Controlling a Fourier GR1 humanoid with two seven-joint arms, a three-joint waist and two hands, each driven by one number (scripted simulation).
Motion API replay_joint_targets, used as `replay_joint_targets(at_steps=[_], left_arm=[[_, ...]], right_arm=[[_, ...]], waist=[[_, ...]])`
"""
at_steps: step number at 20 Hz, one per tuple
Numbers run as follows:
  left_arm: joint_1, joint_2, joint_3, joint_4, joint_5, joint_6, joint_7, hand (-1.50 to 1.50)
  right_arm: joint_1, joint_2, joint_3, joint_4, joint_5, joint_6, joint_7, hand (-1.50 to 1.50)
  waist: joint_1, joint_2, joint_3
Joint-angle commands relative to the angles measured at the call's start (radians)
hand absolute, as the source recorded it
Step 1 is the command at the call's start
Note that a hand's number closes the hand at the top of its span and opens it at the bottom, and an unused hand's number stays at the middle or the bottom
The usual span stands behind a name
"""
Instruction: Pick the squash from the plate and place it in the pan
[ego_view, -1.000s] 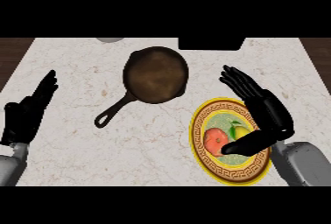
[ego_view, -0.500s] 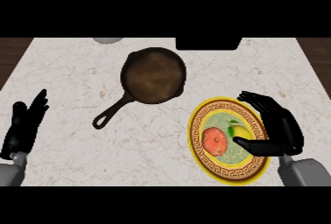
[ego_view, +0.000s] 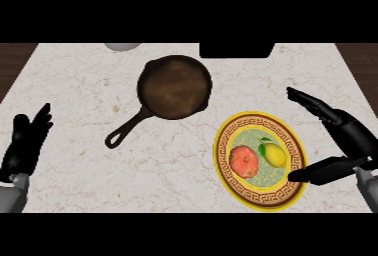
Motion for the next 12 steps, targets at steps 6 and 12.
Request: replay_joint_targets(at_steps=[6, 12], left_arm=[[0.008, -0.032, -0.018, 0.0, -0.035, 0.018, -0.007, 0.0], [0.002, -0.038, -0.015, 0.002, -0.053, -0.001, -0.018, 0.0]], right_arm=[[-0.206, -0.185, 0.138, -0.18, 0.217, 0.108, 0.448, -1.5], [-0.292, -0.09, 0.304, -0.226, 0.372, 0.177, 0.682, -1.5]], waist=[[0.017, 0.001, -0.001], [0.019, 0.005, 0.001]])
